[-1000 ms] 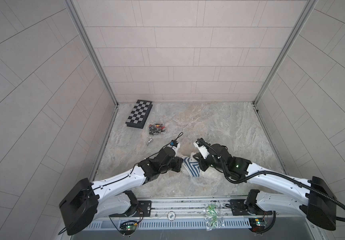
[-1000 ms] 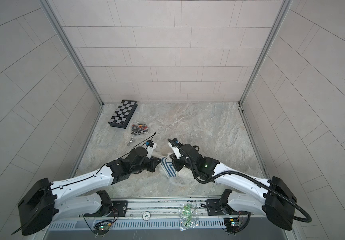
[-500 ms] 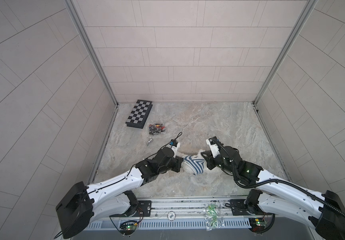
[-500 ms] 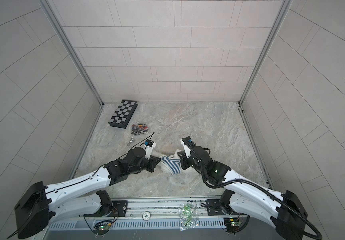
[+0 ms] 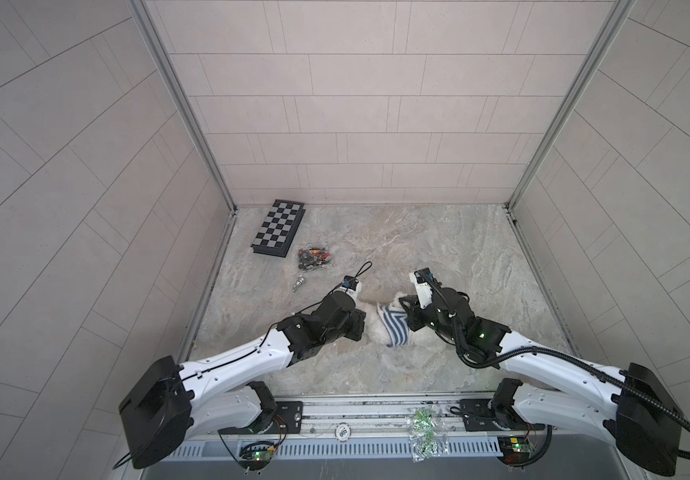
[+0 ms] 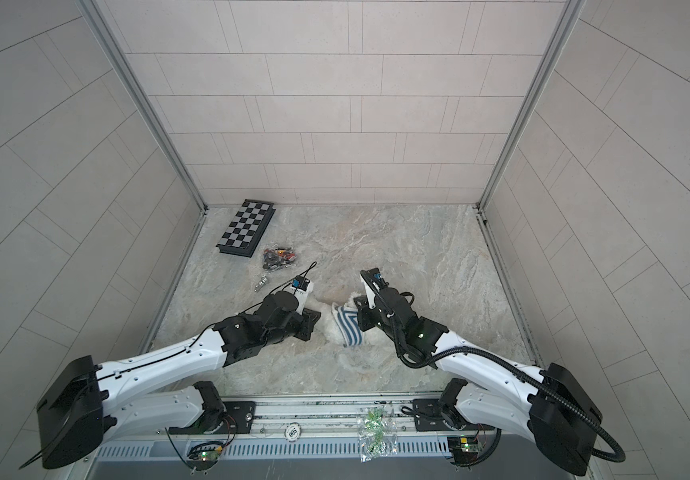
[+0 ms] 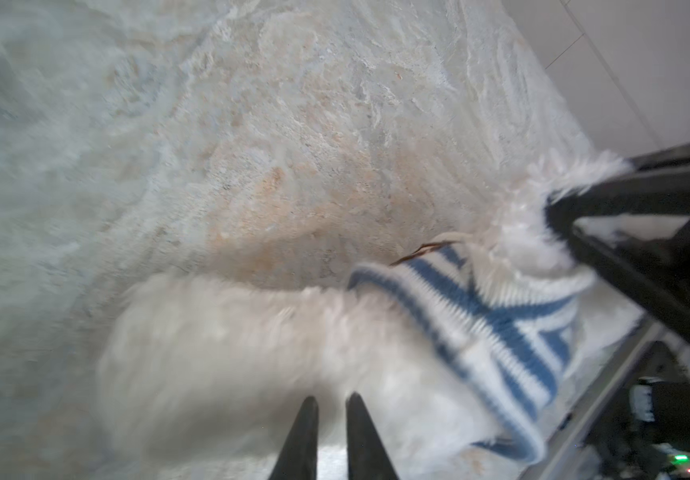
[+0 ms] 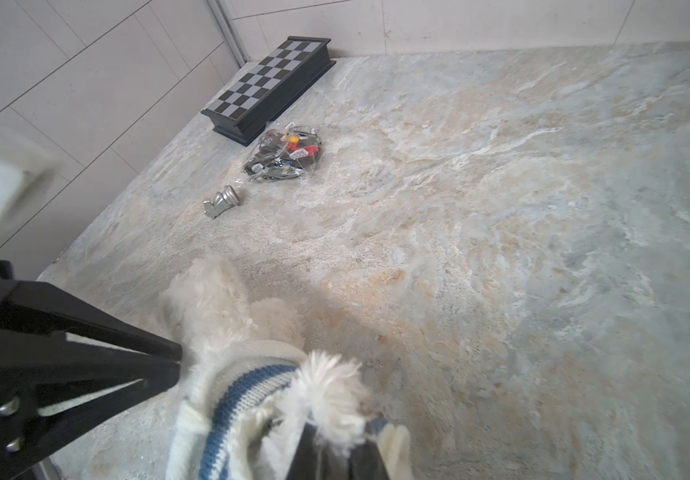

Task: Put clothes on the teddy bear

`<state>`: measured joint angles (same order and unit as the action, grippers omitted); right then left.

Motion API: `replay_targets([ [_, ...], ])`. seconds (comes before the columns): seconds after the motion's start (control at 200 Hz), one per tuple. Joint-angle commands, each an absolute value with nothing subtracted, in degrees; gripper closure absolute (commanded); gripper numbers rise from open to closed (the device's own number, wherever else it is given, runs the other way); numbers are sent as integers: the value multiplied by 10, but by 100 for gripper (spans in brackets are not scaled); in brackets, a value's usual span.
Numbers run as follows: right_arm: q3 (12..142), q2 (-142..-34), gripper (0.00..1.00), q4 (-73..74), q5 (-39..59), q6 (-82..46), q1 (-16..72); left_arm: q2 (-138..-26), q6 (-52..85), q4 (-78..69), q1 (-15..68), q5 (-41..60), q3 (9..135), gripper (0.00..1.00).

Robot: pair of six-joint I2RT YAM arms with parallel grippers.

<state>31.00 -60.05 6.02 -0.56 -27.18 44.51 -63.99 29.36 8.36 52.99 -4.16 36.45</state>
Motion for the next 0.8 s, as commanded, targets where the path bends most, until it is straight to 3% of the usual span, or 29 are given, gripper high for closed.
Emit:
replay_targets([
  [0.0, 300, -601, 99, 55, -30, -272, 440, -606, 272, 164, 587, -157, 401, 72],
  [0.105, 297, -602, 99, 62, -25, -275, 437, -594, 288, 162, 635, -180, 404, 66],
  [0.225, 298, -601, 99, 64, -23, -278, 437, -631, 315, 110, 672, -129, 402, 59],
  [0.451, 294, -594, 99, 59, -23, -279, 436, -722, 348, 29, 697, -81, 420, 58],
  [0.796, 287, -584, 99, 61, -23, -281, 436, -791, 362, 19, 701, -69, 450, 61],
])
